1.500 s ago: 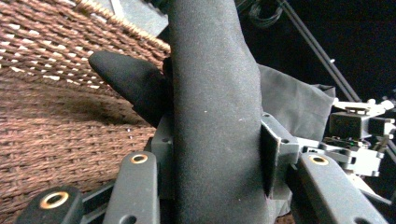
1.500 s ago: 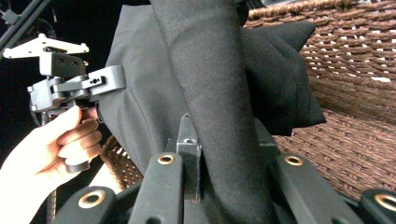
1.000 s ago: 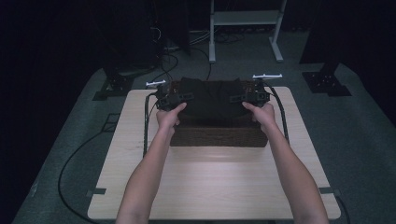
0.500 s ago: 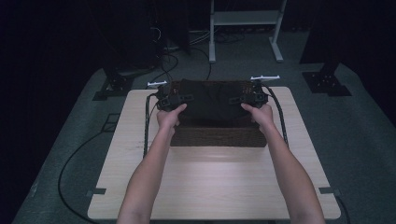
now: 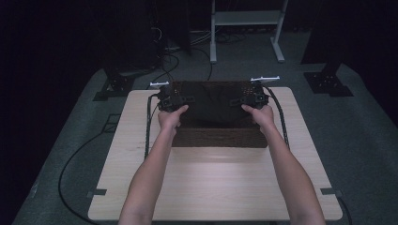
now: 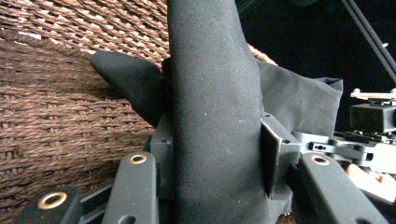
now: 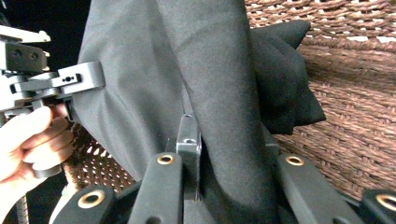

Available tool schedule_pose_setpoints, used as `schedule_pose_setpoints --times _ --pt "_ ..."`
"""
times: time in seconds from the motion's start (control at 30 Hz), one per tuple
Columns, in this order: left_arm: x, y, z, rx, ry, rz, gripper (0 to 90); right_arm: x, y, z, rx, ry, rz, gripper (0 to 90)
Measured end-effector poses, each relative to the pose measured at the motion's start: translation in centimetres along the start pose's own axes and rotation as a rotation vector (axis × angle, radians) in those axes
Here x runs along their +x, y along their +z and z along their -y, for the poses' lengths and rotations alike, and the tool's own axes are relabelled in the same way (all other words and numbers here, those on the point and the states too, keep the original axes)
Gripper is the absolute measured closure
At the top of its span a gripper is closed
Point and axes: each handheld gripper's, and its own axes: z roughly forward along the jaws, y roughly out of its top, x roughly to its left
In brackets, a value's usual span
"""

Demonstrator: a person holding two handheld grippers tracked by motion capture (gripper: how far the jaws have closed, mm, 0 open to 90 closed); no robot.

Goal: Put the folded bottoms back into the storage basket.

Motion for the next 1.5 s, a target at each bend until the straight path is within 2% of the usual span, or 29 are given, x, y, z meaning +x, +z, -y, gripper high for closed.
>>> schedule_pose_setpoints --times 0.33,0.57,0.77,0.83,0.97,1.17,1.43,1.5 --pt "-0.2 0.3 0.0 0.026 0.016 -0.027 55.2 -0.1 0.2 0.1 0.028 0.000 0.020 71.0" --pt "-0.2 0.3 0.0 0.028 0.016 -0.023 54.8 -0.2 0.1 0.1 0.031 0.000 0.028 70.9" --pt "-0.3 0.3 0.0 0.029 0.022 -0.042 52.9 -0.2 0.1 0.0 0.036 0.007 0.038 70.3" --pt "-0.3 0.2 0.0 0.023 0.025 -0.049 53.3 -0.2 0.2 0.0 0.040 0.008 0.049 69.9" --pt "-0.4 0.3 0.0 0.028 0.028 -0.035 59.3 -0.4 0.2 0.0 0.055 0.005 0.080 69.3" --pt "-0.3 0.3 0.0 0.034 0.031 -0.048 55.9 -0.5 0.1 0.0 0.073 0.001 0.137 69.8" --pt "-0.3 0.0 0.0 0.005 0.020 -0.038 54.3 -0.6 -0.7 -0.2 0.073 -0.002 0.202 65.8" --pt "-0.3 -0.1 -0.1 -0.008 0.015 -0.038 53.7 -0.6 -1.0 -0.2 0.064 0.000 0.202 65.9"
